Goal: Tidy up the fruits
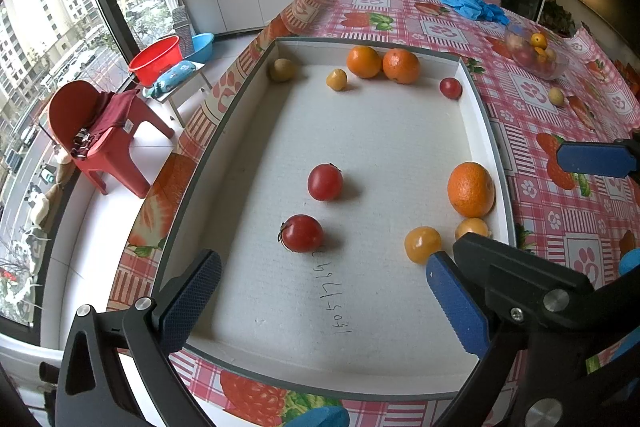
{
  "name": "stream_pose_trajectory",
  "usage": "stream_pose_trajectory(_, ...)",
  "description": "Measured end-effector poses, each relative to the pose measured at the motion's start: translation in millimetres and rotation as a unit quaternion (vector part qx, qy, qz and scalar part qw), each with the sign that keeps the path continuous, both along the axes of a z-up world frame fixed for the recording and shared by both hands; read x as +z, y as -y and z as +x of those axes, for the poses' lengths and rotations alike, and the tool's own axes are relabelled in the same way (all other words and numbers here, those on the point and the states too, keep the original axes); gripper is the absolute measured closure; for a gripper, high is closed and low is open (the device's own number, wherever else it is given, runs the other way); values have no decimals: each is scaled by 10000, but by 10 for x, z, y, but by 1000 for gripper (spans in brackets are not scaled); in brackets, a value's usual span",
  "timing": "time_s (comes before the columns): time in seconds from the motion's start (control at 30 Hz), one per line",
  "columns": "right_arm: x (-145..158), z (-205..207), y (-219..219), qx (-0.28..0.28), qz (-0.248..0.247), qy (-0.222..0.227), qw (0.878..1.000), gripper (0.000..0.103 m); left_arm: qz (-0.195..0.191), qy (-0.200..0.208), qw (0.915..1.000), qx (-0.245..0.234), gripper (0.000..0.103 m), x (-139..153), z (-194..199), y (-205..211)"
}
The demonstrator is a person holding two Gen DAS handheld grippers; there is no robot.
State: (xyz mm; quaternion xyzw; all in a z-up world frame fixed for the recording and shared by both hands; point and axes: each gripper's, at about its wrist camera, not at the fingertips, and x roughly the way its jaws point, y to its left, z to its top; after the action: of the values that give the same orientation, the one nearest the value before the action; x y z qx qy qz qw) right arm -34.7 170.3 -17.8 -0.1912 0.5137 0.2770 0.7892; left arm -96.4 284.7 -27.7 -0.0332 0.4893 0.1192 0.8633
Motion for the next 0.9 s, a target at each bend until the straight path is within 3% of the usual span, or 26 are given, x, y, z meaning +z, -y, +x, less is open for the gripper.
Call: stream_pose_trajectory(0.9,-21,-11,19,8,-15,-12,10000,0,-6,-7,10000,-8,0,-6,-13,16)
